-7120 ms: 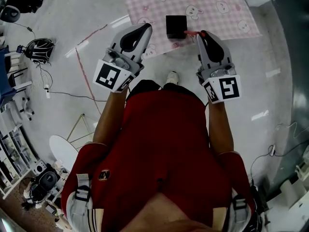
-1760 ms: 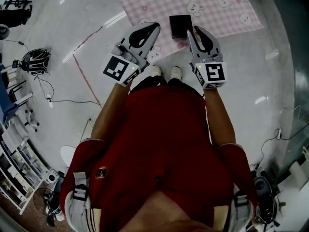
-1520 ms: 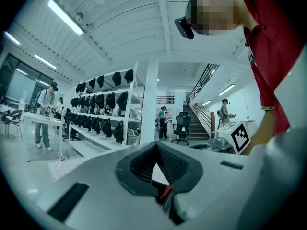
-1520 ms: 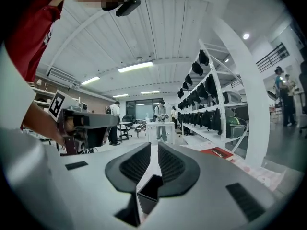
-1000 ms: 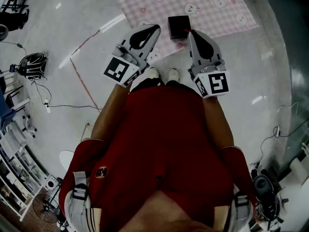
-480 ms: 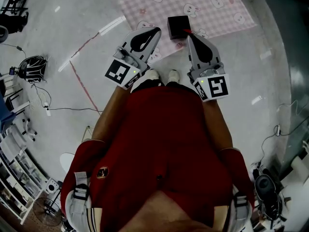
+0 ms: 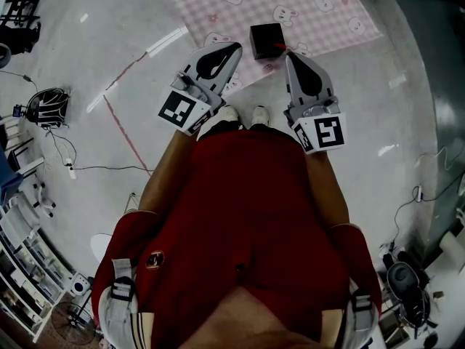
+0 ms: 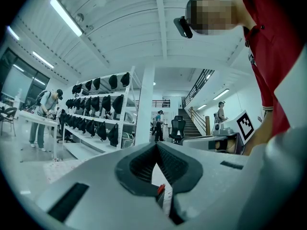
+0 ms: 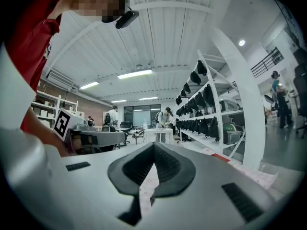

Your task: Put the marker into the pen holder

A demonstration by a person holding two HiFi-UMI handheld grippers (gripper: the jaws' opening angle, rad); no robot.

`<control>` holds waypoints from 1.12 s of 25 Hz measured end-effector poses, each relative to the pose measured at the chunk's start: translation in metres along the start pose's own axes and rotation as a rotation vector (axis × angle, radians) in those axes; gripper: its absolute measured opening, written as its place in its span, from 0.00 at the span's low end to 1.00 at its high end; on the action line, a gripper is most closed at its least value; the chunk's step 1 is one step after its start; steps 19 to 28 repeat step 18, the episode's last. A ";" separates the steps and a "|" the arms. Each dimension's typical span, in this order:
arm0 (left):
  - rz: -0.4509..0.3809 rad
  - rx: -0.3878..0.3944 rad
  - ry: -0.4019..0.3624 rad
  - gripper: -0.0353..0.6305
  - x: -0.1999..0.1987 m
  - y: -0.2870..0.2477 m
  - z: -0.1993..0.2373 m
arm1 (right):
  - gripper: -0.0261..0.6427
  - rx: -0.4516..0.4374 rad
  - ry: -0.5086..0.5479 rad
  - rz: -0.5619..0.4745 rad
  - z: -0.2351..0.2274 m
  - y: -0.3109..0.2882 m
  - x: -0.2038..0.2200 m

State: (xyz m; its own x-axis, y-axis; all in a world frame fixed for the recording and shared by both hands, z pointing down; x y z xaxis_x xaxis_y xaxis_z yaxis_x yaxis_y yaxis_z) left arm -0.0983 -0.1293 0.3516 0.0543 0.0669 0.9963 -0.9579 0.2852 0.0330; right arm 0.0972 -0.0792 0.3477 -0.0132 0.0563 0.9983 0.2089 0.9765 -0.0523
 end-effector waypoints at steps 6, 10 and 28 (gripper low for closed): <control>-0.005 0.005 0.007 0.06 -0.001 0.001 0.003 | 0.04 0.015 0.004 0.007 -0.001 -0.001 -0.001; -0.004 0.010 0.001 0.06 -0.001 0.007 0.007 | 0.04 0.019 0.006 0.011 0.005 -0.005 -0.001; -0.019 0.011 0.010 0.06 0.001 0.010 0.009 | 0.04 0.024 0.013 0.017 0.008 -0.006 0.002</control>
Point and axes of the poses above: the fingertips, and each gripper's own axes: y backward along the fingers, z to its left, x out of its underside, the point moved 8 cm from there along y, backward along the fingers, and after that the axes turned 15 degrees about x, right-handed, at the moved point
